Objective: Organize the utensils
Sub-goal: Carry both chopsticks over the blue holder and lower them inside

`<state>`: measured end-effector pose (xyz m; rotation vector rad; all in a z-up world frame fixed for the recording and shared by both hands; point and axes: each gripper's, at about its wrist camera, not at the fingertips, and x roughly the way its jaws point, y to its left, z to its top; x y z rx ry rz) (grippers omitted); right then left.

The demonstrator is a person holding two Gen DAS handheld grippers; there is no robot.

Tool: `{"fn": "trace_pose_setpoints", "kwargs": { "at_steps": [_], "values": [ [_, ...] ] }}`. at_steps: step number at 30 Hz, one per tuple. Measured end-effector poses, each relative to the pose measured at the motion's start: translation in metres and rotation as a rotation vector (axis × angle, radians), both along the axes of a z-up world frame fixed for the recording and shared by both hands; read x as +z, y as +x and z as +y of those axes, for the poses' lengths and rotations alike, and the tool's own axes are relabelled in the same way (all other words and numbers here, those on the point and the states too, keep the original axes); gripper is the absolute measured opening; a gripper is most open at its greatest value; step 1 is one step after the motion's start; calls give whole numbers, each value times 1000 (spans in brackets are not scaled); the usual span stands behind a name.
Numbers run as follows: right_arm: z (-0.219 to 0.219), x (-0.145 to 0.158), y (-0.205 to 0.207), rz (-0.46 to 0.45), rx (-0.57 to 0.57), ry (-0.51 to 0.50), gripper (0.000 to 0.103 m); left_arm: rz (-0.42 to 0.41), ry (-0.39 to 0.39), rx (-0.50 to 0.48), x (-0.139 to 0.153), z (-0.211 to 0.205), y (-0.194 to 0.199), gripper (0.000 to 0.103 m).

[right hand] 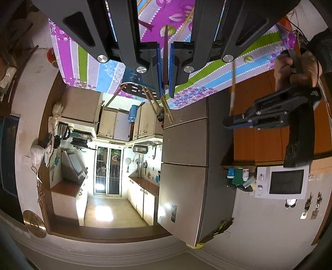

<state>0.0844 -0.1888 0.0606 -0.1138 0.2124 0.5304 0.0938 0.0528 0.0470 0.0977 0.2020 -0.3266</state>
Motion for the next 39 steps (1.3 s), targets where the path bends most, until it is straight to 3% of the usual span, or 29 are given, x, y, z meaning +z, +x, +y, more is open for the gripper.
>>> {"fn": "trace_pose_setpoints", "kwargs": {
  "at_steps": [10, 21, 28, 35, 39],
  "values": [
    [-8, 29, 36, 60, 20, 28, 7, 40, 34, -5, 10, -2, 35, 5],
    [-9, 74, 71, 36, 21, 22, 7, -31, 69, -5, 55, -18, 58, 5],
    [-20, 114, 109, 16, -8, 47, 7, -112, 67, 3, 103, -34, 79, 5],
    [-23, 139, 153, 15, -33, 53, 7, -174, 35, 29, 145, -35, 110, 5],
    [-18, 142, 177, 15, -41, 38, 7, -177, -9, 41, 152, -30, 134, 5]
  ]
}}
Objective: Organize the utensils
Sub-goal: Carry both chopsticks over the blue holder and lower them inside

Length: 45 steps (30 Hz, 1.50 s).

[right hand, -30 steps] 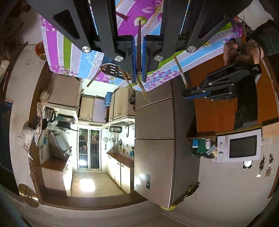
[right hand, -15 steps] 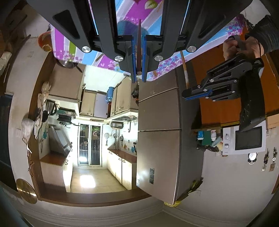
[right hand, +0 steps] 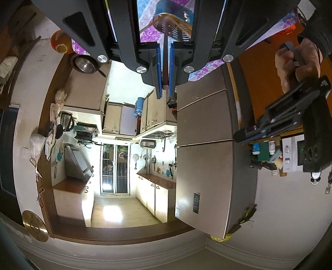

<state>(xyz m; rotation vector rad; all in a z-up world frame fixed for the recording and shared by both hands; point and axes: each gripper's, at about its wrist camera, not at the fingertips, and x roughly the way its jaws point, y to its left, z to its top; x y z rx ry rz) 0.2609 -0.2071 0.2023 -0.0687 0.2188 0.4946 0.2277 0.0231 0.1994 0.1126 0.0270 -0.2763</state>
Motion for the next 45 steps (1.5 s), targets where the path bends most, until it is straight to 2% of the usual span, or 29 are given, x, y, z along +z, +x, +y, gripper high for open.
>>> {"fn": "trace_pose_setpoints", "kwargs": {
  "at_steps": [3, 10, 17, 25, 30, 36, 45],
  "values": [
    [2, -4, 18, 13, -5, -3, 7, 23, -42, -1, -3, 3, 24, 5],
    [5, -22, 48, 51, 4, -5, 7, 74, -49, 13, -26, -4, 70, 5],
    [11, -41, 66, 85, 14, -12, 7, 125, -65, 13, -47, -3, 92, 5],
    [20, -60, 81, 124, 17, -23, 7, 188, -61, 5, -76, -4, 100, 5],
    [26, -68, 88, 151, 21, -26, 7, 213, -69, 4, -83, -1, 106, 5],
    [26, -70, 90, 169, 18, -20, 9, 211, -67, 18, -78, 4, 102, 6],
    [20, -48, 61, 119, 21, -18, 9, 183, -62, 28, -61, 5, 77, 6]
  ]
}}
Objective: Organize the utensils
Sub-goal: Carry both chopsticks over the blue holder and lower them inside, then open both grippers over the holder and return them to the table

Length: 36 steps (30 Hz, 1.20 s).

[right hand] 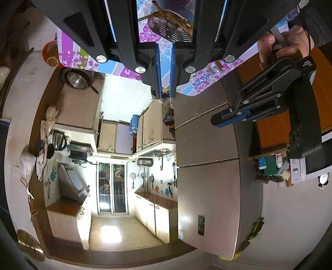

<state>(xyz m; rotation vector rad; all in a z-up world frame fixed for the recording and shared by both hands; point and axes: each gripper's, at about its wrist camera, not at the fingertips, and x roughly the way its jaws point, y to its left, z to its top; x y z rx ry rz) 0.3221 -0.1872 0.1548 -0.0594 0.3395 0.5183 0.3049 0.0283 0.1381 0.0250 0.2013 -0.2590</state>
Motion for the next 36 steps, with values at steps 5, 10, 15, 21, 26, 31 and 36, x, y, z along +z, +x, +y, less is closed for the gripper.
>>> {"fn": "trace_pose_setpoints", "kwargs": {
  "at_steps": [5, 10, 15, 21, 26, 31, 36],
  "values": [
    [-15, 20, -45, -45, 3, 8, 11, -40, 16, -10, 9, -2, -41, 10],
    [-38, 30, -114, -99, 13, 28, 33, -103, 55, -34, 0, -6, -108, 49],
    [-60, 4, -191, -122, 26, 44, 44, -100, 55, -57, -29, -1, -169, 60],
    [-79, -81, -272, -86, 0, 58, 50, 2, 69, -82, -101, -4, -221, 66],
    [-82, -164, -319, -12, -72, 58, 50, 152, 84, -101, -170, -10, -237, 66],
    [-69, -244, -343, 95, -133, 40, 33, 299, 22, -79, -232, -5, -245, 66],
    [-43, -301, -345, 170, -139, -10, 24, 344, 27, -79, -274, -16, -272, 66]
  ]
}}
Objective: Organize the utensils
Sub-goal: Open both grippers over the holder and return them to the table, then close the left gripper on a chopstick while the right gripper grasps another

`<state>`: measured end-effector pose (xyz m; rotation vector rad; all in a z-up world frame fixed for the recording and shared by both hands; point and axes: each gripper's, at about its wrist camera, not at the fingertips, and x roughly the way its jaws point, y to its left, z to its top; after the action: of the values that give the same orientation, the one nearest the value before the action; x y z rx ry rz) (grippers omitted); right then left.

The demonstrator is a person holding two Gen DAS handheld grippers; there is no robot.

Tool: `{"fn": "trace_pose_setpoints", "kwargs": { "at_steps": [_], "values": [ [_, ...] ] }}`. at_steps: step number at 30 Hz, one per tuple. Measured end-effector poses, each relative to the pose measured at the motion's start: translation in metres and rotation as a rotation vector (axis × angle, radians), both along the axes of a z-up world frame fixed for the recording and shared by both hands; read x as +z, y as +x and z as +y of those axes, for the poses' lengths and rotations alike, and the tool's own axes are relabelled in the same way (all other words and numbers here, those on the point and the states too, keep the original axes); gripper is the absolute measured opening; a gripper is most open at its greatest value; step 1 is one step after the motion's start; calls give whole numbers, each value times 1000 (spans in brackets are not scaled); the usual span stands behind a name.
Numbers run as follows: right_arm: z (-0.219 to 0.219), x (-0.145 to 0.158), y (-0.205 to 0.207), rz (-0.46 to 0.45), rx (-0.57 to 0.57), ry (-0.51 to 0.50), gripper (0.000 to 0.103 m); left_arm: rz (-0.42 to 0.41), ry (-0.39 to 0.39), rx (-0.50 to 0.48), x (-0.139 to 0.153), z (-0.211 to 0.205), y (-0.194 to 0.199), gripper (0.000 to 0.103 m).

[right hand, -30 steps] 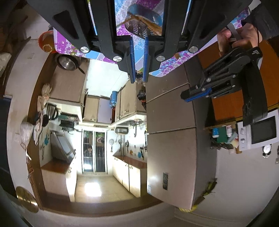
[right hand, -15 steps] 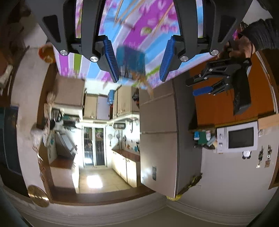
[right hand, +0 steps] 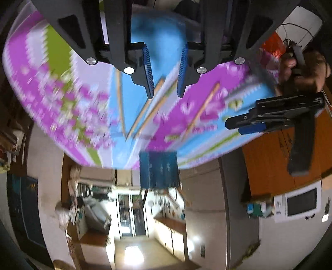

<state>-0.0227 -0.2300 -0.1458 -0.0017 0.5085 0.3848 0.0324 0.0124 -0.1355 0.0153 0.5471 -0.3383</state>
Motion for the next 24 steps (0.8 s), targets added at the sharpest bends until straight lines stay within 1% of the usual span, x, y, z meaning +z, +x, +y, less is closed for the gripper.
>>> {"fn": "trace_pose_setpoints", "kwargs": {
  "at_steps": [1, 4, 10, 12, 14, 18, 23, 24],
  "values": [
    [4, -9, 2, 7, -10, -10, 23, 1, 12, -7, -5, -4, -4, 65],
    [10, -22, 7, 22, -32, -4, 20, -3, 43, -24, -14, -15, -14, 66],
    [15, -27, 21, 18, -51, -18, 17, 7, 63, -43, -27, -26, -19, 65],
    [14, -28, 23, 14, -60, -27, 13, 12, 65, -51, -30, -31, -18, 65],
    [13, -27, 24, 15, -67, -32, 10, 13, 66, -57, -31, -35, -18, 65],
    [5, -26, 19, 15, -86, -43, 10, 2, 78, -69, -34, -42, -22, 65],
    [-1, -27, 16, 7, -86, -29, 10, -21, 84, -77, -36, -50, -27, 65],
    [-2, -28, 17, 6, -84, -20, 10, -27, 83, -81, -36, -53, -28, 62]
  ]
}}
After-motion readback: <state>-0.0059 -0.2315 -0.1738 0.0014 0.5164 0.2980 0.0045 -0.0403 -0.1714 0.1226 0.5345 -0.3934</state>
